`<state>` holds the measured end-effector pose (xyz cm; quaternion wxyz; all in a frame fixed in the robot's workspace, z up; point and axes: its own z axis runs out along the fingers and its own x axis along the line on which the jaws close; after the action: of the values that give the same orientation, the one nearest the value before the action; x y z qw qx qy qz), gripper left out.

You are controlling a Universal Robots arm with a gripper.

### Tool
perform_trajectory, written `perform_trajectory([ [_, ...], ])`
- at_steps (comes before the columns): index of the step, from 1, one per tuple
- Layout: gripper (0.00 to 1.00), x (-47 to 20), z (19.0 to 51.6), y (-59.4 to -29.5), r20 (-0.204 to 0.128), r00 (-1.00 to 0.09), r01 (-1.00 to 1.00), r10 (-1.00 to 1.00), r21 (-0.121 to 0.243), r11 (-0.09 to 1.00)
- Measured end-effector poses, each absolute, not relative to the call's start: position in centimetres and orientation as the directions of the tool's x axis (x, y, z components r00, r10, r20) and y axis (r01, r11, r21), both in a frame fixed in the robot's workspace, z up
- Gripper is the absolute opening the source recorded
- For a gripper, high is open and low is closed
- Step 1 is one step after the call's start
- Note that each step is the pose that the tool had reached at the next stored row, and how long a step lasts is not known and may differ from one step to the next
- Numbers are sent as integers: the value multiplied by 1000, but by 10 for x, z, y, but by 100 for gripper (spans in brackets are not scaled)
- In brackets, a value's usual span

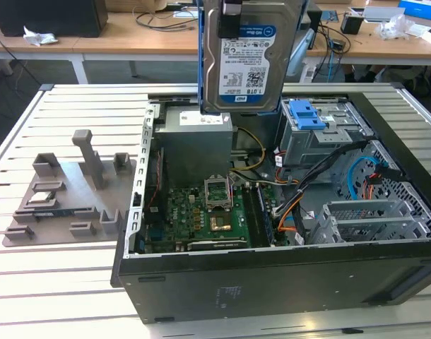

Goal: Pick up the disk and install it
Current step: 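Pick up the disk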

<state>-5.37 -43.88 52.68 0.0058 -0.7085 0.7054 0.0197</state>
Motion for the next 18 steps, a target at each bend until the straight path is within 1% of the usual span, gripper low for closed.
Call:
perform_trajectory([
  [18,37,-45,526,-464,-36,4,-1000,-999,20,-5],
])
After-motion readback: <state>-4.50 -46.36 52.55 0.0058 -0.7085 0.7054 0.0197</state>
